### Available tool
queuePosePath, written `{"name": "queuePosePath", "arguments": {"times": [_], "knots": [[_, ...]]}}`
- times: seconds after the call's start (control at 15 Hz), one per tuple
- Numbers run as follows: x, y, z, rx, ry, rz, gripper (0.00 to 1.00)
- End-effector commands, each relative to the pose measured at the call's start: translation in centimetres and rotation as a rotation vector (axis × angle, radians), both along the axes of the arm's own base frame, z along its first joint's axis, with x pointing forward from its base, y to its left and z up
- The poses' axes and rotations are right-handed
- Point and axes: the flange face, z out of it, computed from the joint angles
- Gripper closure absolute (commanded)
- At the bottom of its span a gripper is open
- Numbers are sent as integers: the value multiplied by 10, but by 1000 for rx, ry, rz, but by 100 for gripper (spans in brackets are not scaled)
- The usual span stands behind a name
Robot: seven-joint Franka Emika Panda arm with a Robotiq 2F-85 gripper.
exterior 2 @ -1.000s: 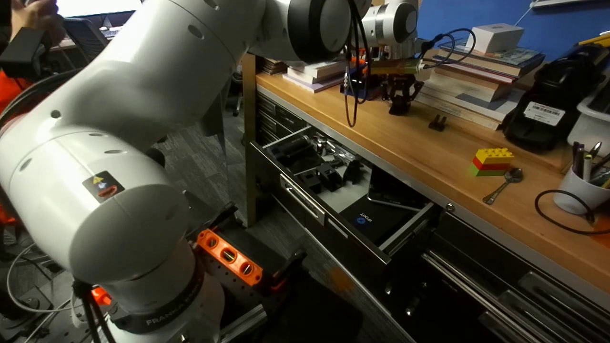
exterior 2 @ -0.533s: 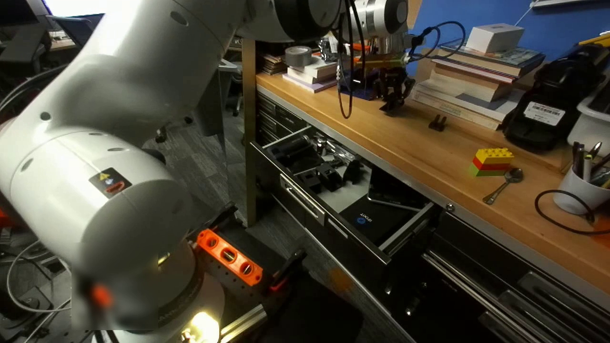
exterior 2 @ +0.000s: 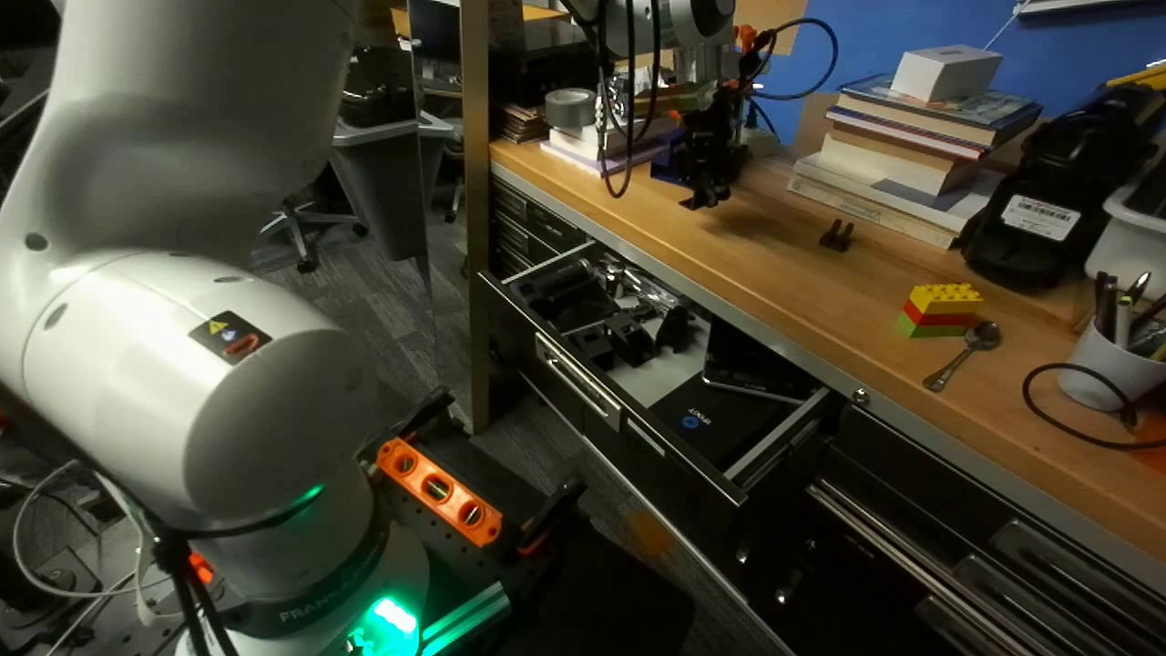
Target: Put the black objects in the drawer and close it
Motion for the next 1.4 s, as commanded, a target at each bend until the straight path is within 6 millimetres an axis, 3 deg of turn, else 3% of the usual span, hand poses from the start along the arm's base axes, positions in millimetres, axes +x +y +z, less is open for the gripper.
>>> {"name": "queuePosePath", "arguments": {"times": [0.0, 0.47, 0.87, 1.13, 1.33], "knots": [[-53, 3, 14, -25, -5, -88, 84], [-139, -13, -8, -89, -16, -232, 86], [-221, -36, -70, -77, -57, -287, 84], [-255, -50, -108, -41, -81, -314, 84], [-258, -59, -122, -23, -109, -335, 86]]}}
